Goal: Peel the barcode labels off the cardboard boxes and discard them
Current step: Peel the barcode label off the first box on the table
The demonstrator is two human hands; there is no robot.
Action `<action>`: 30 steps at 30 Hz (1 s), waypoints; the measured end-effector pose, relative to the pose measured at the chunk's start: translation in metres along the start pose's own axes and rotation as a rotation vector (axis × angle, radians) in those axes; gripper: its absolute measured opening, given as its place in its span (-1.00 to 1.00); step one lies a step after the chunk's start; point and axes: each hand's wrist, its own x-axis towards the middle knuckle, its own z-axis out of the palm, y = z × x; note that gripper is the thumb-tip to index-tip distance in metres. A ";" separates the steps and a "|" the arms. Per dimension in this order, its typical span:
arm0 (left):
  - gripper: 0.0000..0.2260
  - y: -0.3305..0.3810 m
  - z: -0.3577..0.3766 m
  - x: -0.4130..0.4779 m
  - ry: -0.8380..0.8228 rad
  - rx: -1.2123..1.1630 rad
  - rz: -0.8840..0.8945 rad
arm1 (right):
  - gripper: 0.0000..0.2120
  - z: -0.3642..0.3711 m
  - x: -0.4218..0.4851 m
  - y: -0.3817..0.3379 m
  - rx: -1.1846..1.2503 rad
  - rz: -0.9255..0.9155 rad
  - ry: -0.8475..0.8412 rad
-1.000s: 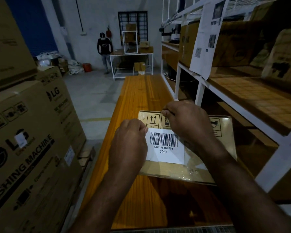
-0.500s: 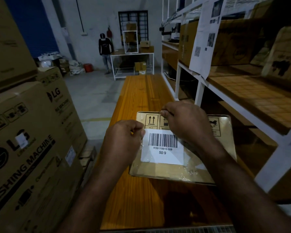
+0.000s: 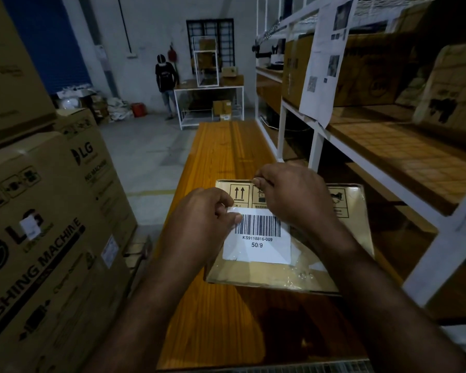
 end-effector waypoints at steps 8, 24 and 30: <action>-0.87 0.006 0.005 -0.001 0.029 0.034 0.010 | -0.80 -0.001 -0.002 0.002 0.055 -0.037 0.006; -0.82 0.007 -0.005 -0.002 -0.099 -0.124 -0.023 | -0.86 -0.011 -0.024 0.009 0.449 -0.088 0.350; -0.83 0.005 -0.002 -0.002 -0.109 -0.003 0.032 | -0.92 -0.014 -0.049 0.014 0.310 -0.051 0.166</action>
